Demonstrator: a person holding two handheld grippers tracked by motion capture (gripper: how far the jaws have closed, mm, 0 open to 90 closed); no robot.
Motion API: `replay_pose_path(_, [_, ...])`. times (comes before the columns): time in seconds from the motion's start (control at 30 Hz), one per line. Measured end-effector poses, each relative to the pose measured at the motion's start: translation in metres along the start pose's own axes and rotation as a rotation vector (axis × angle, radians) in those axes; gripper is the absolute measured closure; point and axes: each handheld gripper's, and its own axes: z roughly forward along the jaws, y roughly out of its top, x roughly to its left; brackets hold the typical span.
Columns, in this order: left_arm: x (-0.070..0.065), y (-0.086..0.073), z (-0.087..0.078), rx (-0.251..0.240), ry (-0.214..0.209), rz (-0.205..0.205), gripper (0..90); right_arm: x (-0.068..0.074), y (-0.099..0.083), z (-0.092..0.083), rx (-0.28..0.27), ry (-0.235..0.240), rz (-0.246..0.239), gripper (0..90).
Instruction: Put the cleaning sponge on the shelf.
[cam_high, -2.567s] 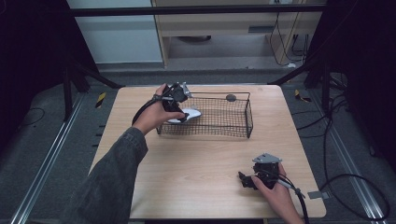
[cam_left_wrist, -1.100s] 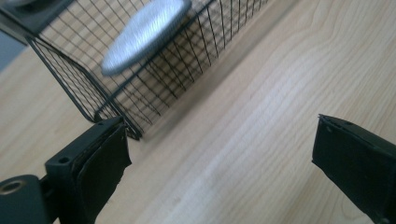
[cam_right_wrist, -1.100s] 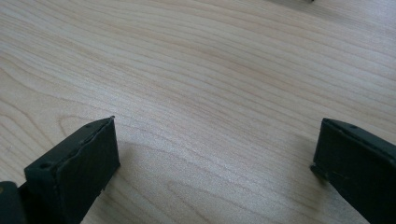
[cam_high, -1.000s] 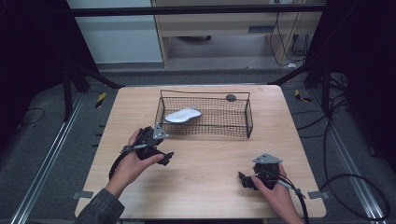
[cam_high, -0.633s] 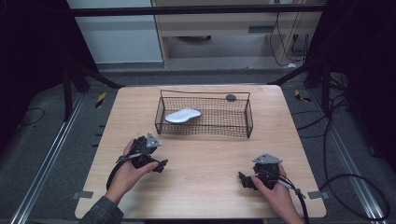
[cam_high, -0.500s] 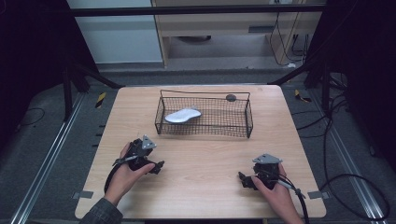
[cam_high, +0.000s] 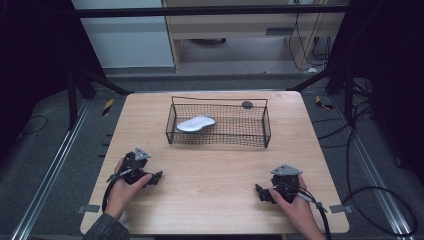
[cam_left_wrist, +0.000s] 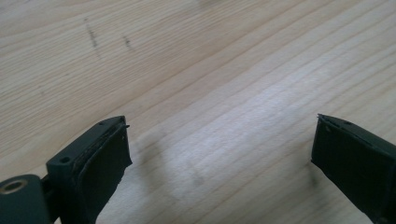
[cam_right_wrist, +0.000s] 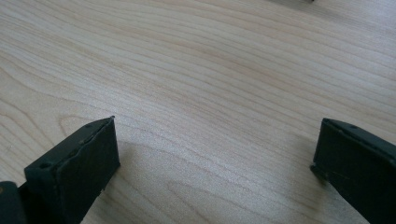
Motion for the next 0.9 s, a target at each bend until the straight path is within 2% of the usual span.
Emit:
replay_pose_path(0.33, [0.011,-0.008,0.006,-0.022,-0.026,-0.058,1.1,0.0,0.0,0.0,0.0,0.0,0.0,0.4])
replay_pose_path(0.53, [0.012,-0.01,0.007,-0.04,-0.032,-0.066,0.0,0.0,0.0,0.0,0.0,0.0,0.0,0.4])
replay_pose_path(0.63, [0.013,-0.013,0.008,-0.072,-0.034,-0.068,0.0,0.0,0.0,0.0,0.0,0.0,0.0,0.4])
replay_pose_path(0.67, [0.013,-0.016,0.009,-0.104,-0.031,-0.069,0.0,0.0,0.0,0.0,0.0,0.0,0.0,0.4])
replay_pose_path(0.9, [0.012,-0.016,0.009,-0.106,-0.031,-0.072,0.0,0.0,0.0,0.0,0.0,0.0,0.0,0.4])
